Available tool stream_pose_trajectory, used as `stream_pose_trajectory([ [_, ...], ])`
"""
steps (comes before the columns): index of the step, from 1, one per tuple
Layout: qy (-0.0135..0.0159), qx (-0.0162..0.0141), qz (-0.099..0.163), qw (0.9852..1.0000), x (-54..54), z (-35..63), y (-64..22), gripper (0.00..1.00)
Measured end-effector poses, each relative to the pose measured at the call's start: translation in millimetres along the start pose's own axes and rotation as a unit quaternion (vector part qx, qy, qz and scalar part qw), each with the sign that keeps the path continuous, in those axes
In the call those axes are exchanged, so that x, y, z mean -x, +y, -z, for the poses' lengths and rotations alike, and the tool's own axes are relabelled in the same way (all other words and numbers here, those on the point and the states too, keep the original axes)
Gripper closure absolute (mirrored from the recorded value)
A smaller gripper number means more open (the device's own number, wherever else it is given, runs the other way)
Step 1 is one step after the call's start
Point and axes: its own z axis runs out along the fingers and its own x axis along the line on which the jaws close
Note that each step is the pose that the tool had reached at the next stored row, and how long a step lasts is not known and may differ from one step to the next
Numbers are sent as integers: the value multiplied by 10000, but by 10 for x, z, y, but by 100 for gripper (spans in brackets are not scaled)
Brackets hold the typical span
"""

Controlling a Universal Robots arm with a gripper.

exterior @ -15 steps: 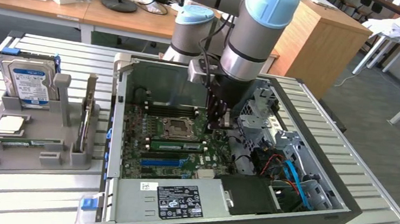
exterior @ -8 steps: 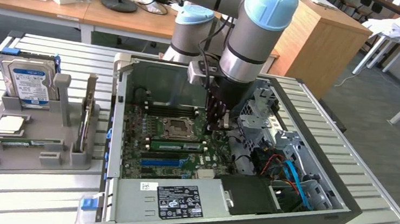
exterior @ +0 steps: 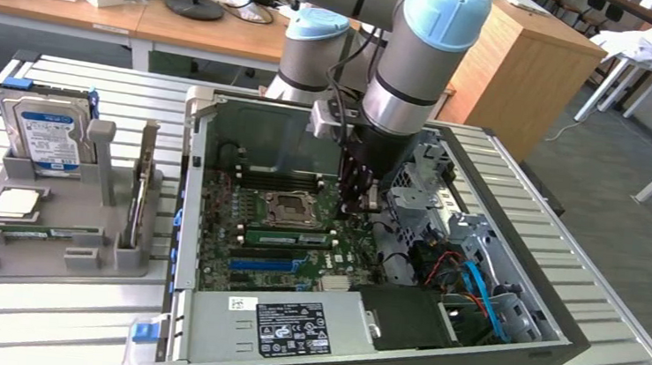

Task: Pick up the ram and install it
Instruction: 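Press down the ram until it locks into place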

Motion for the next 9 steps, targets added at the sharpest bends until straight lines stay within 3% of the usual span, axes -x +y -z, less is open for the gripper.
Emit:
stream_pose_trajectory([
  [9,-7,0,0,10000,30,-14,-1,90],
])
